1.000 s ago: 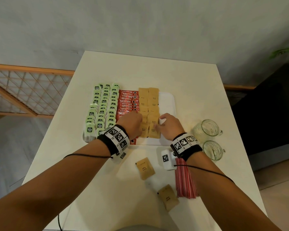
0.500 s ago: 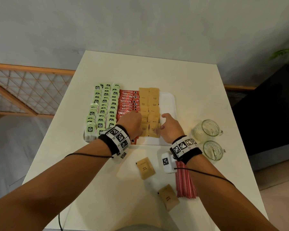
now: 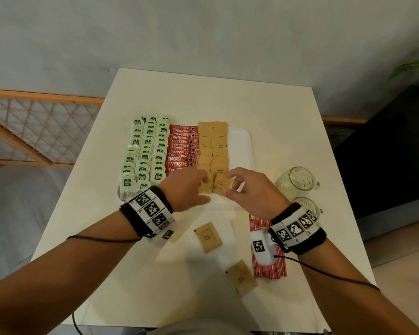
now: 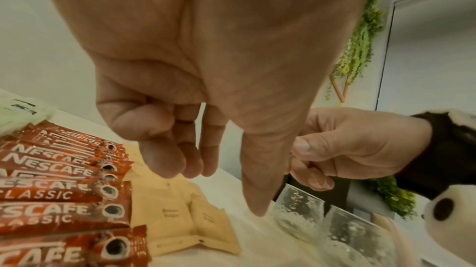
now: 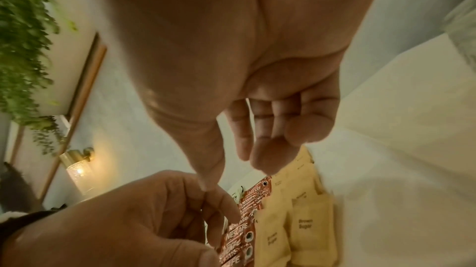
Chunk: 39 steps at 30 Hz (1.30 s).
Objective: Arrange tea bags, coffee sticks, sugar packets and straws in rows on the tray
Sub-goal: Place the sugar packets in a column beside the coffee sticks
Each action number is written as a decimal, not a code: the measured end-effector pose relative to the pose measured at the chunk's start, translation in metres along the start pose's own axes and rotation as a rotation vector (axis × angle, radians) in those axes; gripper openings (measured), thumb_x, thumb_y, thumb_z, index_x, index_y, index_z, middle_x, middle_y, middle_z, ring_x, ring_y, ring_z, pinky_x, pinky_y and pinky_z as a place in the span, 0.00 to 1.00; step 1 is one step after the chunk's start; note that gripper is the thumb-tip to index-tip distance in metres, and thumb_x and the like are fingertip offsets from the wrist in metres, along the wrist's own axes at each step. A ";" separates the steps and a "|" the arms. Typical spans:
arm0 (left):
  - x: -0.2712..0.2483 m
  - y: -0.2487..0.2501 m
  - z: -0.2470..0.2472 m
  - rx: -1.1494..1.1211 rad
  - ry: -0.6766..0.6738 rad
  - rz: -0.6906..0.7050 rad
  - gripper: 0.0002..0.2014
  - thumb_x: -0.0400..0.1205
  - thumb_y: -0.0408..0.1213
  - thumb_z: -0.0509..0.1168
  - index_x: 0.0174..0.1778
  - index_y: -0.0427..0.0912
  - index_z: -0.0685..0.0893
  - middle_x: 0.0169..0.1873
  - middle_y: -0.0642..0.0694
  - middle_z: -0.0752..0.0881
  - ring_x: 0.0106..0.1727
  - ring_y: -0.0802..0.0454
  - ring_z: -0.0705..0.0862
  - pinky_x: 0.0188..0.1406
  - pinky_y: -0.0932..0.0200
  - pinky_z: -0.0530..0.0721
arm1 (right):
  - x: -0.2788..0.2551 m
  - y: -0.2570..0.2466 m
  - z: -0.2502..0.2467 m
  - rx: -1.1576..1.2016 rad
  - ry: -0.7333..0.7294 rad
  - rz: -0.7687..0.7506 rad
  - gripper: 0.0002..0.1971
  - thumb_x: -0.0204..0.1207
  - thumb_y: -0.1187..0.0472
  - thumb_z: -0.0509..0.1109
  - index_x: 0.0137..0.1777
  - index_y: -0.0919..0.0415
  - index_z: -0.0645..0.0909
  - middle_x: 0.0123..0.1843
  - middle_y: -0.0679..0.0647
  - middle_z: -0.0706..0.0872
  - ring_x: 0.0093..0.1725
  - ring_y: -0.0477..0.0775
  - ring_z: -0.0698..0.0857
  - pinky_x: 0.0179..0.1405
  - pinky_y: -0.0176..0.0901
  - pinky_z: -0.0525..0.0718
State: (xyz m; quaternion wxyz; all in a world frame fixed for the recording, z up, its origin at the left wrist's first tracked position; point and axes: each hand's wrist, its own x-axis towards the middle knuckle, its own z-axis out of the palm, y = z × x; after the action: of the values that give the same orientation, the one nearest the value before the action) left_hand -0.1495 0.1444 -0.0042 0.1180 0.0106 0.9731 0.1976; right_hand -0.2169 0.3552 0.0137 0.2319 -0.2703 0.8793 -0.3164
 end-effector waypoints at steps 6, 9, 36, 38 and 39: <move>-0.038 0.014 0.017 0.003 -0.076 0.051 0.25 0.76 0.59 0.73 0.65 0.53 0.81 0.47 0.57 0.81 0.45 0.59 0.80 0.42 0.63 0.76 | -0.044 0.004 0.003 -0.177 -0.183 -0.063 0.15 0.77 0.45 0.77 0.59 0.45 0.81 0.48 0.43 0.81 0.35 0.37 0.77 0.41 0.37 0.74; -0.054 0.021 0.031 0.011 -0.126 0.038 0.26 0.76 0.59 0.72 0.67 0.53 0.80 0.51 0.57 0.82 0.48 0.58 0.81 0.47 0.61 0.79 | -0.061 0.011 0.014 -0.265 -0.262 -0.083 0.20 0.75 0.41 0.78 0.64 0.44 0.81 0.52 0.41 0.81 0.37 0.33 0.75 0.41 0.36 0.72; -0.063 0.036 0.070 -0.036 -0.250 -0.130 0.15 0.75 0.44 0.75 0.49 0.46 0.77 0.44 0.50 0.84 0.45 0.49 0.82 0.43 0.58 0.80 | -0.091 0.025 0.065 -0.559 -0.384 -0.085 0.29 0.69 0.41 0.80 0.65 0.54 0.79 0.61 0.51 0.75 0.47 0.58 0.84 0.44 0.51 0.83; -0.064 0.035 0.068 -0.093 -0.261 -0.127 0.10 0.76 0.39 0.71 0.38 0.46 0.75 0.37 0.50 0.81 0.40 0.50 0.79 0.38 0.59 0.76 | -0.088 0.024 0.065 -0.558 -0.384 -0.088 0.25 0.71 0.41 0.80 0.61 0.56 0.81 0.60 0.51 0.75 0.48 0.59 0.84 0.45 0.51 0.83; -0.064 0.036 0.067 -0.123 -0.261 -0.128 0.12 0.76 0.37 0.69 0.33 0.47 0.72 0.34 0.51 0.78 0.37 0.52 0.77 0.36 0.59 0.73 | -0.087 0.024 0.065 -0.552 -0.383 -0.094 0.24 0.72 0.42 0.79 0.60 0.56 0.82 0.59 0.51 0.76 0.48 0.59 0.84 0.44 0.50 0.82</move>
State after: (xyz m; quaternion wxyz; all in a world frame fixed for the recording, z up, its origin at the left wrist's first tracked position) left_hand -0.0725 0.1985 -0.0359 0.2561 -0.0333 0.9343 0.2458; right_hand -0.1224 0.3970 -0.0269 0.2962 -0.4174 0.8588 -0.0202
